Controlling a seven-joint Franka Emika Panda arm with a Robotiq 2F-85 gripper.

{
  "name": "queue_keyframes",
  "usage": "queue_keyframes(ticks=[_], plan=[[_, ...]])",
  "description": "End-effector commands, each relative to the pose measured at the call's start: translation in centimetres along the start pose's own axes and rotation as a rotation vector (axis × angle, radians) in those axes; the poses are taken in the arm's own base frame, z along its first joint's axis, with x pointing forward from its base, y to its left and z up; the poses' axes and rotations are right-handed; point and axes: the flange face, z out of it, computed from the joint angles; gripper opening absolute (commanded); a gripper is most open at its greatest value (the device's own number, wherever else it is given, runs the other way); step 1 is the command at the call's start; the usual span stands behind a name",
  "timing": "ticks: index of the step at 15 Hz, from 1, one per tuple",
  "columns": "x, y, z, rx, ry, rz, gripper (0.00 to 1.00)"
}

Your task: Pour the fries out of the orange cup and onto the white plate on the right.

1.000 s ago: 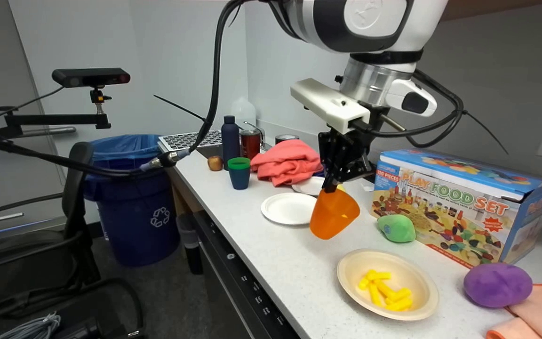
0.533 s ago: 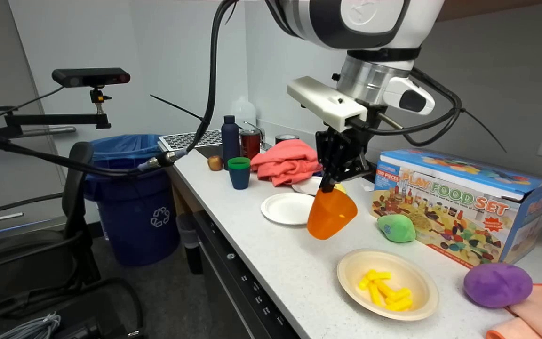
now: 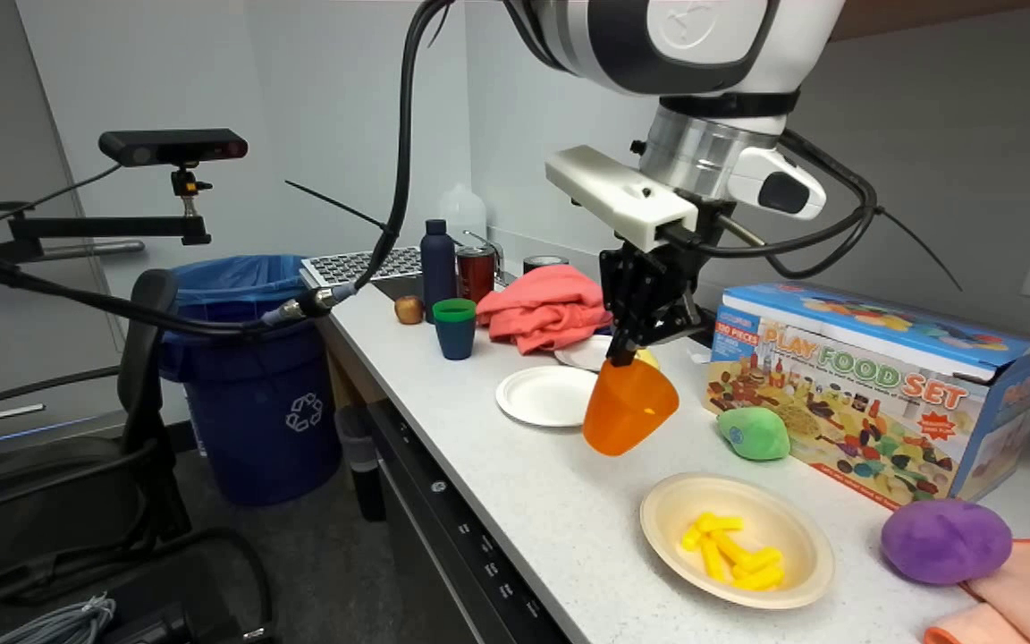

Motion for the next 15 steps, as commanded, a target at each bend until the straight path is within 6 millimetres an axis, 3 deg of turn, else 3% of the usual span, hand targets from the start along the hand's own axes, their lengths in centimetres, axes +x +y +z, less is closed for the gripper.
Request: queue_keyframes(ticks=[1,6,15], plan=[[0.0,0.0,-0.1,0.0,-0.001,0.0,0.04],[0.4,0.4,-0.1,0.043,-0.03,0.023,0.01],[2.5,6.6,-1.2,0.245,-0.129,0.186,0.01]])
